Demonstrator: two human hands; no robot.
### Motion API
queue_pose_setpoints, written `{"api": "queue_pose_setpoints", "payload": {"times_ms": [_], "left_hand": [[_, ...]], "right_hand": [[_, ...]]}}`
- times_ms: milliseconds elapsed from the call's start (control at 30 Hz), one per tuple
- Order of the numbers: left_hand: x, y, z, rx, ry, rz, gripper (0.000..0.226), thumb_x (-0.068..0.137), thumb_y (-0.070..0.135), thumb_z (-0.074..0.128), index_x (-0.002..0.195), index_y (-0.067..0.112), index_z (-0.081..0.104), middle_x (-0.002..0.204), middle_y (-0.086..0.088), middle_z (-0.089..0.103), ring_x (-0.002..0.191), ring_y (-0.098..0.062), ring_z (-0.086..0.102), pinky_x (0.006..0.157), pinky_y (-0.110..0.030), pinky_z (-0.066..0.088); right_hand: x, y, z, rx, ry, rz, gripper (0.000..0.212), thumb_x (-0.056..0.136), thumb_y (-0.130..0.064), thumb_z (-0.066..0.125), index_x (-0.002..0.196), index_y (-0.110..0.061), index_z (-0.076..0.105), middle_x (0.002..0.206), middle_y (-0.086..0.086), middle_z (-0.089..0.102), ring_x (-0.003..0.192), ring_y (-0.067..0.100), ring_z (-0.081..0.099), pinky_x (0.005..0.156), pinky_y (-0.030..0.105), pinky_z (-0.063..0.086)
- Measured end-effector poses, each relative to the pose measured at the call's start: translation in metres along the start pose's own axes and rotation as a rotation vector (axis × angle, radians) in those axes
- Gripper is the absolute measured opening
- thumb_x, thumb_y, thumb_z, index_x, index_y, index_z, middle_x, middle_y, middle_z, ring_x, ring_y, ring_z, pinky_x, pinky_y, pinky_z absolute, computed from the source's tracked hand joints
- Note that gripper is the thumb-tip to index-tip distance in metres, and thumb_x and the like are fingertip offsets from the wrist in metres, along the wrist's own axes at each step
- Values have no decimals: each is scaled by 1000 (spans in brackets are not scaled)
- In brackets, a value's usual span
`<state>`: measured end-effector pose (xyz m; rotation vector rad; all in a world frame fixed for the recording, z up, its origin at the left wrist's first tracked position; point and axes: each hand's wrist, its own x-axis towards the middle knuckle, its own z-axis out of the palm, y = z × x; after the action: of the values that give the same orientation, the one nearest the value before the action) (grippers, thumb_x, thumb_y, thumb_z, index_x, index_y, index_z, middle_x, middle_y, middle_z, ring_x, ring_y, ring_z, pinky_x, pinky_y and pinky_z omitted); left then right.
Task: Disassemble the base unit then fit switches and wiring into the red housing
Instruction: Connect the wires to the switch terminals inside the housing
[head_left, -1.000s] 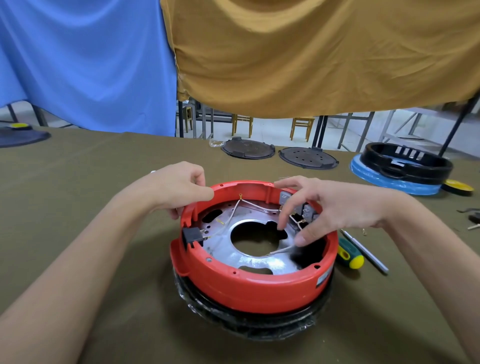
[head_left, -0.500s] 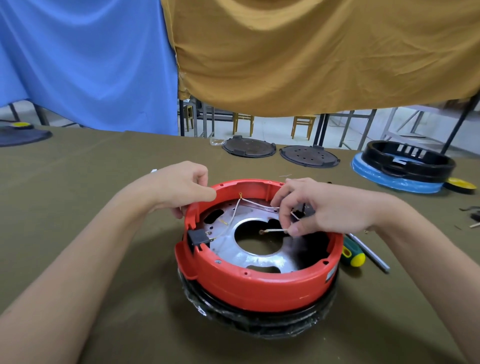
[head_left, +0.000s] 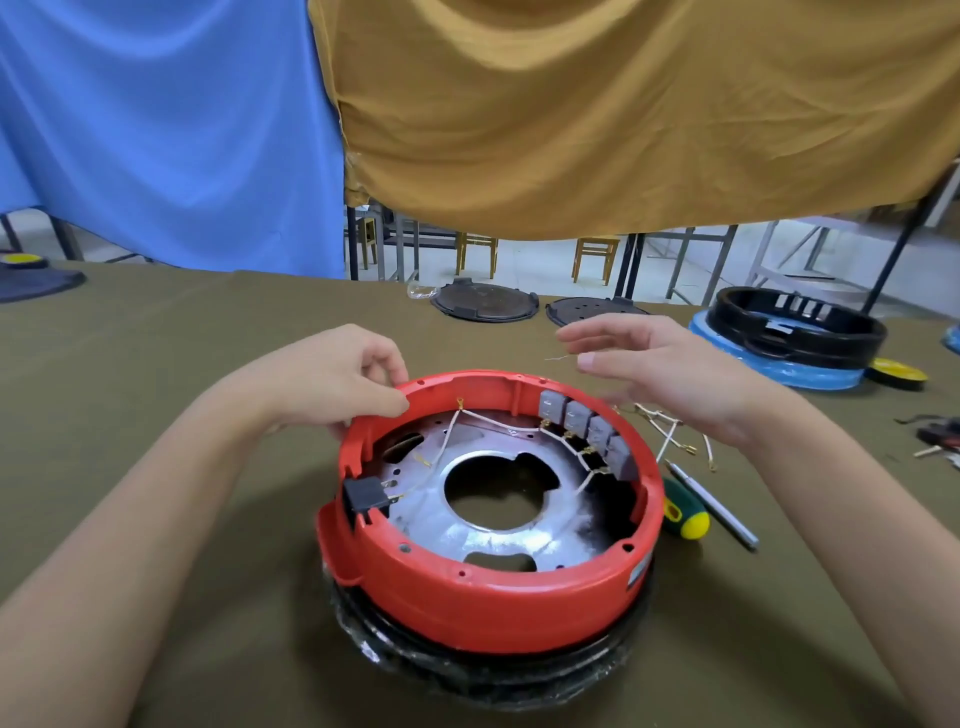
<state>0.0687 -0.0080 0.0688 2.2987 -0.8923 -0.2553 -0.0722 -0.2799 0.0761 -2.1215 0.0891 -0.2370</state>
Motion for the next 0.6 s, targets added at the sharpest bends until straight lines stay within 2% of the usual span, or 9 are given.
{"api": "queue_pose_setpoints", "payload": {"times_ms": [67, 133, 233, 333, 400, 500, 600], "left_hand": [[-1, -3, -6, 72, 11, -34, 11, 83, 15, 70, 93, 18, 67, 70, -6, 62, 48, -11, 57, 44, -24, 45], [-5, -8, -14, 110, -51, -127, 21, 81, 21, 70, 101, 24, 62, 74, -8, 63, 49, -14, 59, 45, -25, 47], [-13, -14, -25, 83, -157, -238, 29, 78, 38, 71, 104, 28, 61, 82, -10, 66, 57, -18, 64, 51, -30, 54], [-6, -12, -15, 62, 28, -114, 18, 89, 44, 68, 100, 30, 66, 88, -2, 65, 65, -13, 63, 62, -28, 51], [-1, -9, -4, 194, 74, -25, 17, 94, 46, 59, 97, 31, 68, 84, 6, 66, 72, -11, 61, 72, -30, 46], [1, -6, 1, 358, 82, 10, 17, 96, 43, 58, 86, 33, 68, 71, 14, 63, 69, -2, 55, 65, -27, 38], [1, -5, -1, 398, 126, -6, 8, 93, 35, 61, 88, 32, 66, 74, 11, 65, 71, -5, 58, 62, -28, 40]], "right_hand": [[4, 10, -6, 18, 124, 63, 22, 93, -21, 64, 108, -36, 70, 113, -9, 68, 106, 8, 65, 87, 36, 58], [7, 19, -12, 23, 228, 148, 20, 94, -18, 62, 109, -29, 69, 109, -1, 69, 101, 13, 67, 84, 36, 59], [10, 34, -18, 8, 287, 267, 17, 92, -9, 59, 105, -17, 67, 101, 11, 71, 86, 16, 68, 71, 28, 60], [12, 47, -20, -89, 291, 352, 17, 89, -3, 56, 103, -7, 66, 88, 11, 71, 66, 14, 62, 49, 17, 50], [13, 55, -23, -148, 308, 381, 17, 88, -3, 55, 100, -1, 66, 83, 12, 70, 62, 15, 58, 49, 19, 48], [13, 63, -24, -226, 331, 412, 15, 85, -6, 57, 91, -1, 70, 83, 15, 73, 61, 16, 58, 56, 25, 52], [12, 65, -19, -359, 258, 428, 11, 80, -19, 67, 80, -9, 73, 71, 8, 71, 59, 15, 57, 61, 31, 51]]}}
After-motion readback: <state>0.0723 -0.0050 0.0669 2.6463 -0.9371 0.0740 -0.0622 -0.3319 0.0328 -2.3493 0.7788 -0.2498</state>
